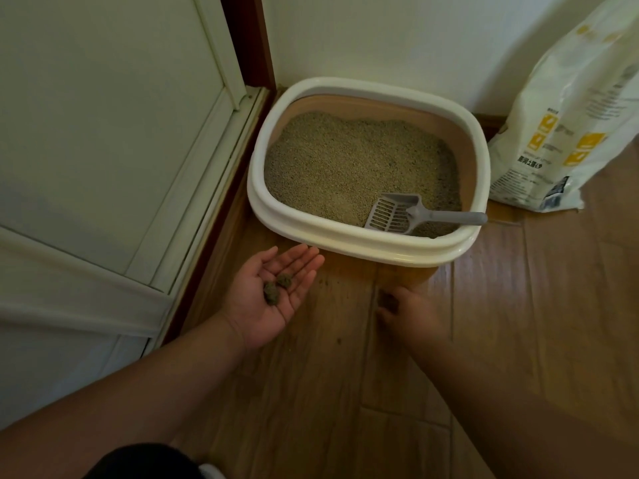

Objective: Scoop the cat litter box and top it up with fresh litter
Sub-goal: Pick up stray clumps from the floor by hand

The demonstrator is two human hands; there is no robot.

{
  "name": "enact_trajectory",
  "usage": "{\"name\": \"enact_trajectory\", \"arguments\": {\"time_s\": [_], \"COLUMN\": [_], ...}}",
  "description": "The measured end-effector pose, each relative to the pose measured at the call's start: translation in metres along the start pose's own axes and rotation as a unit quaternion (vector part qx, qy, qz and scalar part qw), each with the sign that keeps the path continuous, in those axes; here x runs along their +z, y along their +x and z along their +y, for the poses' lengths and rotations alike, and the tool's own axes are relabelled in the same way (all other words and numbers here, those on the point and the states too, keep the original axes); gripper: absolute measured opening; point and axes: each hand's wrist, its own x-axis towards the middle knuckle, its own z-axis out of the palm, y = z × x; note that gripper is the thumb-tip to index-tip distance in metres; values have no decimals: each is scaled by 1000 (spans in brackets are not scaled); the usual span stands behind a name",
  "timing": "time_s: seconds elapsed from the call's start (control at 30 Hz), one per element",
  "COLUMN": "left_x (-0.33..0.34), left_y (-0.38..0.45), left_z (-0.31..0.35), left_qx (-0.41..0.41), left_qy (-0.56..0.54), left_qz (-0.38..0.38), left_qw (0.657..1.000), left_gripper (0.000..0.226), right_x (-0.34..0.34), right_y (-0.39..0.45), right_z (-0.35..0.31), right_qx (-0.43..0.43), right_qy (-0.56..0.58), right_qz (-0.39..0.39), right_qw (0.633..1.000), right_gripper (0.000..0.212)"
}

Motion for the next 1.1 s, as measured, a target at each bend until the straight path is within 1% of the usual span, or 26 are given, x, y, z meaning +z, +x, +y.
{"name": "enact_trajectory", "arguments": {"time_s": [0.13, 0.2, 0.27, 0.3, 0.37, 0.43, 0.5, 0.6, 0.7, 0.8, 0.83, 0.9, 0.97, 1.0, 1.03, 1.07, 1.1], "left_x": [2, 2, 0, 1, -1, -2, -3, 1, 2, 2, 3, 4, 7, 6, 5, 4, 3], "left_y": [1, 1, 2, 1, 2, 3, 5, 3, 0, 0, 0, 0, -1, -2, -1, -1, -1], "left_z": [-2, -4, -5, -5, -6, -6, -8, -14, -18, -16, -15, -14, -11, -9, -6, -3, -1], "left_qx": [-5, -7, -10, -10, -9, -9, -13, -33, -58, -85, -80, -61, -40, -33, -27, -22, -14], "left_qy": [2, 7, 8, 7, 3, -3, -9, 13, 45, 51, 45, 35, 11, 4, 2, 2, 2], "left_qz": [1, 7, 7, 9, 14, 24, 33, 27, 23, 12, 9, 4, 1, 1, 0, 1, 5], "left_qw": [1000, 1000, 1000, 1000, 1000, 1000, 999, 999, 997, 995, 996, 997, 999, 999, 1000, 1000, 1000], "left_gripper": [44, 44, 44, 44, 43, 45, 46, 50, 53, 57, 54, 46, 45, 46, 46, 45, 45], "right_x": [1, -1, -4, -7, -13, -20, -26, -28, -23, -19, -20, -24, -28, -28, -26, -22, -16], "right_y": [5, 4, 0, -3, -13, -24, -31, -34, -35, -38, -39, -42, -39, -37, -33, -29, -25], "right_z": [-8, -10, -14, -18, -33, -55, -78, -106, -121, -126, -126, -123, -112, -104, -95, -84, -76], "right_qx": [-21, -23, -37, -56, -125, -202, -254, -281, -329, -360, -358, -331, -278, -240, -197, -156, -118], "right_qy": [-52, -47, -7, 25, 82, 126, 166, 185, 137, 118, 129, 178, 218, 221, 205, 167, 109], "right_qz": [-17, -19, 14, 42, 90, 115, 129, 110, 68, 56, 66, 119, 179, 192, 179, 133, 59], "right_qw": [998, 998, 999, 997, 985, 964, 944, 935, 932, 924, 922, 919, 918, 926, 942, 964, 985], "right_gripper": [14, 11, 8, 10, 14, 15, 16, 17, 19, 23, 24, 23, 19, 18, 18, 18, 19]}}
